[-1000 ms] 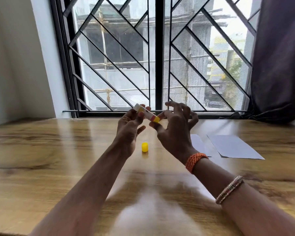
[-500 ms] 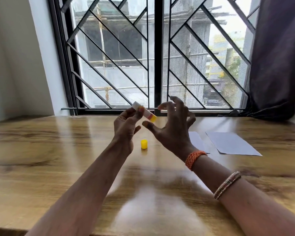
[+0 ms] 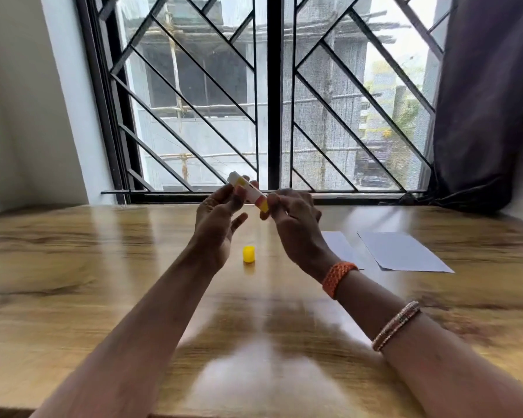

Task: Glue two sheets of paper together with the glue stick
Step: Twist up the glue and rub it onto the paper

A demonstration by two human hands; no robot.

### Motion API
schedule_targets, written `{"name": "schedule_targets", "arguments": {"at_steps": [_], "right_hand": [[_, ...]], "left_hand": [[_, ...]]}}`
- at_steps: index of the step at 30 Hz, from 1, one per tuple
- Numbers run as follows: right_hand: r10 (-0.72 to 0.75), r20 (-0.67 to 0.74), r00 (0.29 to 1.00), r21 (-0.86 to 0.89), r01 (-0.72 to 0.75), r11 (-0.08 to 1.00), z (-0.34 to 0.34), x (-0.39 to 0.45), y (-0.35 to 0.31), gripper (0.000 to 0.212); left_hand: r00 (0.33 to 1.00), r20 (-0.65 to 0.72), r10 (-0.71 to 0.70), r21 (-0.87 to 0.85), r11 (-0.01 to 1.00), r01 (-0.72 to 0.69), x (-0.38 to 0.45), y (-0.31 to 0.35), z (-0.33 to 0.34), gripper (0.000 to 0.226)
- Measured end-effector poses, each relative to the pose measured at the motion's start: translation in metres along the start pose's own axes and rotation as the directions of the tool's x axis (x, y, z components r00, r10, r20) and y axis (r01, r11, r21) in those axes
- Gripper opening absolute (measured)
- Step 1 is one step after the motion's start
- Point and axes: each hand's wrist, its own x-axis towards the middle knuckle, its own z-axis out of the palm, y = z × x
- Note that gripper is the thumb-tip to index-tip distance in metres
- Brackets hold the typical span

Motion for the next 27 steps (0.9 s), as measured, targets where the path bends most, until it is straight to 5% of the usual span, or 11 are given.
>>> {"name": "schedule_targets", "arguments": {"at_steps": [2, 5, 12, 19, 23, 27], "right_hand": [[0.128, 0.086, 0.988, 0.249, -0.146, 0.957, -0.0024, 0.0017, -0.0008, 0.043], [0.163, 0.076, 0.984, 0.29, -0.178, 0.94, -0.0048, 0.0016, -0.0026, 0.026], [-0.029, -0.204, 0.979, -0.061, 0.016, 0.998, 0.002, 0.0009, 0.0049, 0.034], [-0.103, -0.218, 0.971, -0.29, 0.036, 0.956, 0.0025, 0.0019, 0.0063, 0.015], [0.043, -0.132, 0.99, -0.035, -0.048, 0.998, -0.0022, 0.0037, 0.0026, 0.039], [0.064, -0.138, 0.988, 0.126, -0.046, 0.991, -0.003, 0.001, 0.0043, 0.029]], "left_hand": [[1.0, 0.001, 0.013, 0.004, 1.0, -0.013, -0.0009, 0.0007, 0.0001, 0.014], [0.999, -0.032, 0.015, 0.03, 0.999, -0.014, -0.0024, -0.0017, 0.001, 0.011], [0.993, -0.111, 0.044, 0.048, 0.998, -0.039, 0.0005, -0.006, -0.0025, 0.006], [0.996, -0.063, 0.062, 0.05, 0.997, -0.059, -0.0005, -0.003, -0.0026, 0.014], [0.997, -0.043, 0.062, 0.064, 0.996, -0.059, -0.0014, -0.0037, -0.0007, 0.011], [0.997, -0.056, 0.058, 0.081, 0.995, -0.054, -0.0029, -0.0049, 0.001, 0.006]]}}
